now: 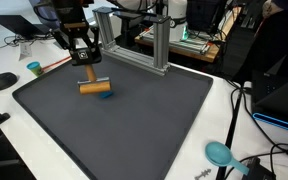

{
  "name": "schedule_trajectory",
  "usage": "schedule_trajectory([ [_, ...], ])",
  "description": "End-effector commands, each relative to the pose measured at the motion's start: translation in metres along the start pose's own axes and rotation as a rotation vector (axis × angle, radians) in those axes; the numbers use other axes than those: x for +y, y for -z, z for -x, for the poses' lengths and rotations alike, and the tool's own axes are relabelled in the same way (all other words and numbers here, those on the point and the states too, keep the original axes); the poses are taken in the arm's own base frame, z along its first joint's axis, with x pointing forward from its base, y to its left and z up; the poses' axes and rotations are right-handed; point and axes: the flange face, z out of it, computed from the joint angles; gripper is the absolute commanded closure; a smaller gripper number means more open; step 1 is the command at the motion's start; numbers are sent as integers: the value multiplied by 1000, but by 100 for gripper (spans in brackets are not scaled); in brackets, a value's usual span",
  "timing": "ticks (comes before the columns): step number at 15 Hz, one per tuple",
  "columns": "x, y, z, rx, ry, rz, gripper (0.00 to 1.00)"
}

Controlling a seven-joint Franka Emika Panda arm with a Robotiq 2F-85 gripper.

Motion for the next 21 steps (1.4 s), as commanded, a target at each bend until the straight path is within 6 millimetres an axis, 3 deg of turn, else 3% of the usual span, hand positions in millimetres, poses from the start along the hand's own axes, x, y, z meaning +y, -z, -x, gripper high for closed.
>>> schedule_trajectory([
  [1, -10, 21, 3, -73, -185, 46, 77],
  [9, -44, 57, -16, -152, -628, -11, 77],
  [15, -46, 63, -18, -118, -934, 45, 77],
  [16, -44, 52, -14, -158, -858, 29, 52],
  [20, -44, 54, -18, -139, -914, 39, 52],
  [21, -44, 54, -18, -139, -915, 40, 77],
])
